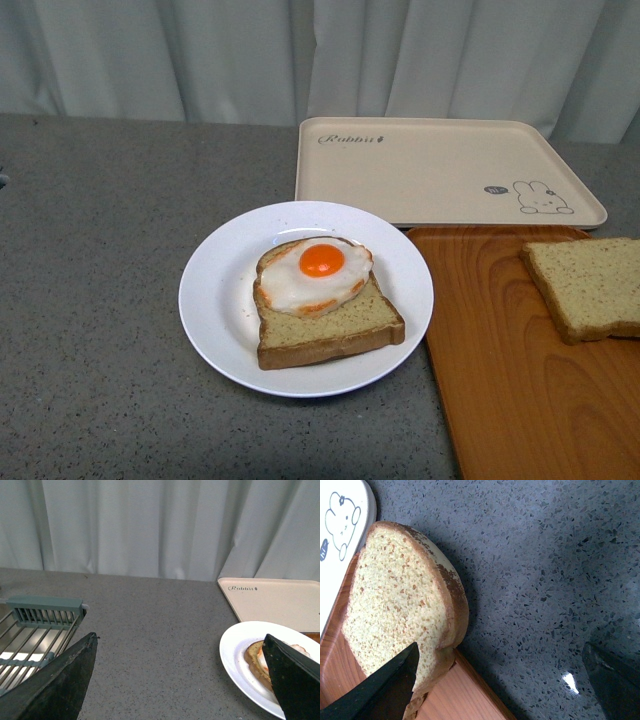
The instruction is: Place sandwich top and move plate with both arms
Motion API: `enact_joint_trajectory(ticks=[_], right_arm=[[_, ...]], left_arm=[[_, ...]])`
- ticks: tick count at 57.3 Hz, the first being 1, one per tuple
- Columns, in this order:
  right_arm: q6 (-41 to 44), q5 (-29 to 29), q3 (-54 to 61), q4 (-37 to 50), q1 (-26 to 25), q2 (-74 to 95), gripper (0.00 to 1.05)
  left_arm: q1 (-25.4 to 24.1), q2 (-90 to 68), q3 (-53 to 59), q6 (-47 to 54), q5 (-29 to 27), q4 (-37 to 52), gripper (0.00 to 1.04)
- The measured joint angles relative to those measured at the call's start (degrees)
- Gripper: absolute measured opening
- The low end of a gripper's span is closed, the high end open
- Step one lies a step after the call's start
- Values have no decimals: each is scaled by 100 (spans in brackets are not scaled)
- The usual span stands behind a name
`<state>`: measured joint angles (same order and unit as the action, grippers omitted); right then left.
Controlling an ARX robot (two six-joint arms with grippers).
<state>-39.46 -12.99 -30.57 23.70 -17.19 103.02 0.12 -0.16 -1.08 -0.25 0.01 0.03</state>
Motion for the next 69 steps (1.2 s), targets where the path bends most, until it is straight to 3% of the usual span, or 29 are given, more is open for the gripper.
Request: enact_joint_trajectory(ticks=[51,69], right_arm=[[-457,-66,-540,669,356,728,96],[-509,-105,-560,699,369,824,51]], left_arm=[[0,0,0,0,0,0,98],[0,0,0,0,0,0,98]])
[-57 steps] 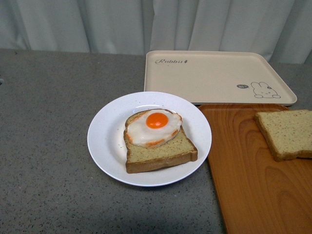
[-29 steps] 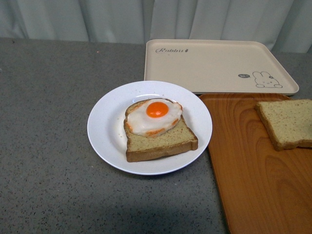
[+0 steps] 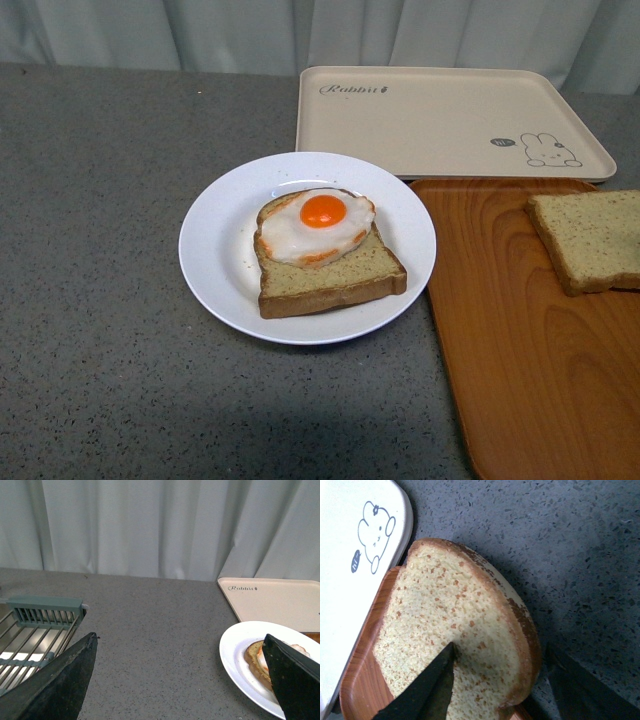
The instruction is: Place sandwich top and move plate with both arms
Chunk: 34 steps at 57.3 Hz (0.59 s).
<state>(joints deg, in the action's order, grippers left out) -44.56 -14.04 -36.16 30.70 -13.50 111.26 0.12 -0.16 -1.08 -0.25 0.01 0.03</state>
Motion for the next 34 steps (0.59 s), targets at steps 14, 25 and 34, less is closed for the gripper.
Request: enact_joint_trajectory(ticks=[14,25,34], right_arm=[[-96,-229,-90,17,-79,-195,7],[-431,-531,-385,31,50,-789,3],[-706,-699,-485,205,509,-1176,3]], left_arm=[[0,0,0,-2,0,0,98],[0,0,0,0,0,0,98],[0,0,0,0,0,0,98]])
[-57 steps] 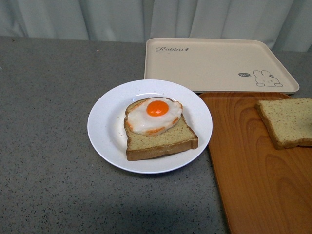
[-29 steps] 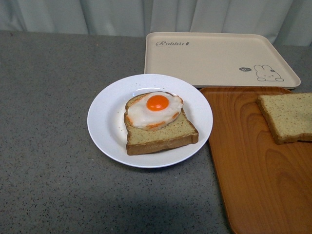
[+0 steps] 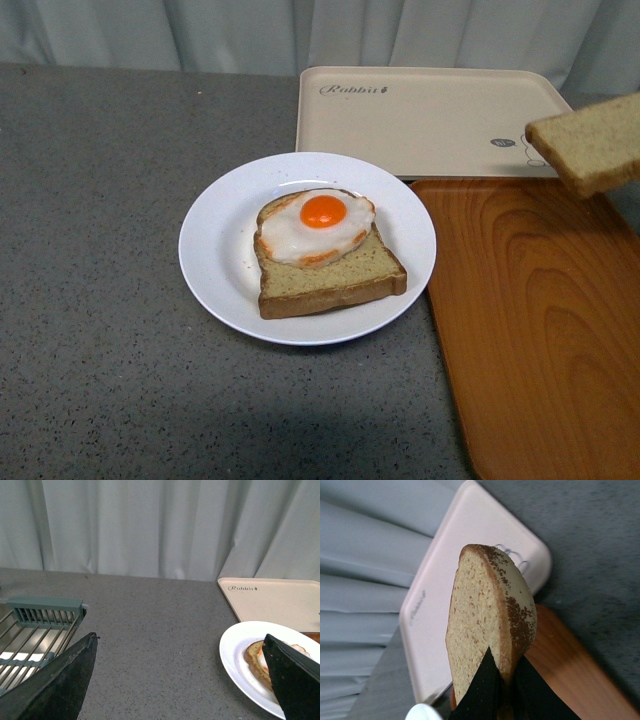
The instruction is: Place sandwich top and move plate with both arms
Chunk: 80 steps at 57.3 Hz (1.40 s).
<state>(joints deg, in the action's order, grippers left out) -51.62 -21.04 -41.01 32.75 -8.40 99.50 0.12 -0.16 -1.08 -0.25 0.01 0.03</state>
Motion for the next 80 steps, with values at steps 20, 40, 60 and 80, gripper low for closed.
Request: enact_joint_trajectory(ticks=[20,40,60,80], right_arm=[[-315,352,-48,590,1939,251,3],[-323,678,35,756,2964,529,3],[-155,896,289,737,3213,774,3],[286,1237,243,343,3084,824,51]], left_arm=[[0,0,0,-2,0,0,98],[0,0,0,-2,0,0,98],[0,0,0,0,0,0,98],[0,0,0,0,0,0,98]])
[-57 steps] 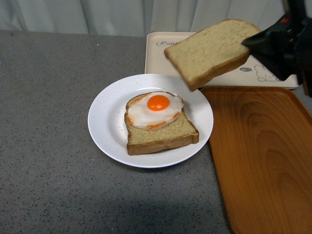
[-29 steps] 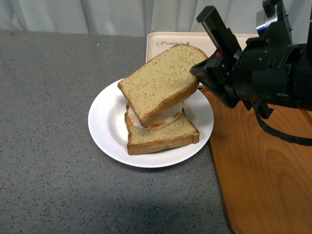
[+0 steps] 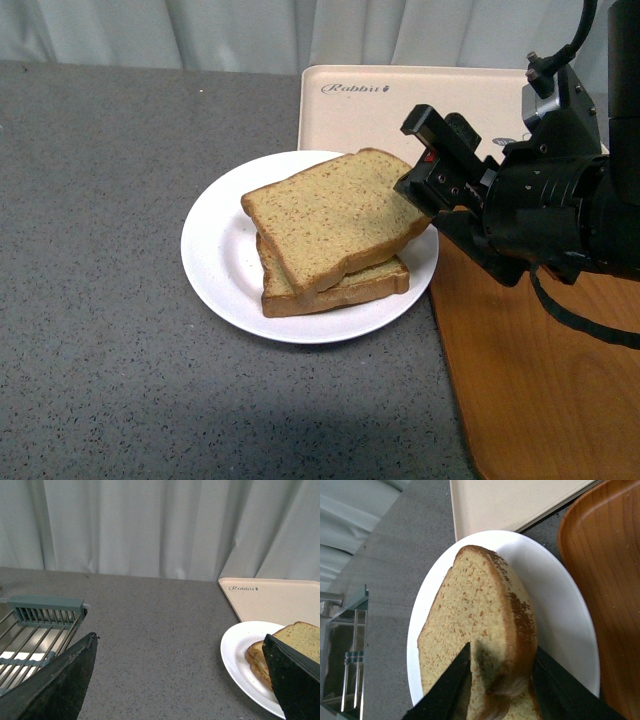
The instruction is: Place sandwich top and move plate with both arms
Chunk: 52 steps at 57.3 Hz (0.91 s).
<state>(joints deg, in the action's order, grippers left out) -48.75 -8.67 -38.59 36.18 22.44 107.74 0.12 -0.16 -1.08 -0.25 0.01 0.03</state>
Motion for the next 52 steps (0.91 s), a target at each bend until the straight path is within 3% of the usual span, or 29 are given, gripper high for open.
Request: enact_joint_trajectory(ticks=[17,24,27,31,35,39,52], right_arm=[[619,146,-90,-299,-640,-358,97],[2304,1707,645,2337,-918,-219,80],[3239,1725,1091,3239,-1169,-385,71],[4000,1425,1569,3731,-1576,-896,59],[4376,1012,1934,3689,-1965,-1460,48],[4610,970,2315,3283,-2208,-2124,36],[4830,879,3510,1641,-2247,-4798,1]], left_arm=[[0,0,0,0,0,0,98],[0,0,0,0,7,0,98],[0,-4,0,-2,-11,-2,98],[0,-2,0,0,-9,-2,98],[0,-2,0,0,-2,0,98],[0,-2,0,0,-2,-2,98],[0,-2,0,-2,-4,-2,98]])
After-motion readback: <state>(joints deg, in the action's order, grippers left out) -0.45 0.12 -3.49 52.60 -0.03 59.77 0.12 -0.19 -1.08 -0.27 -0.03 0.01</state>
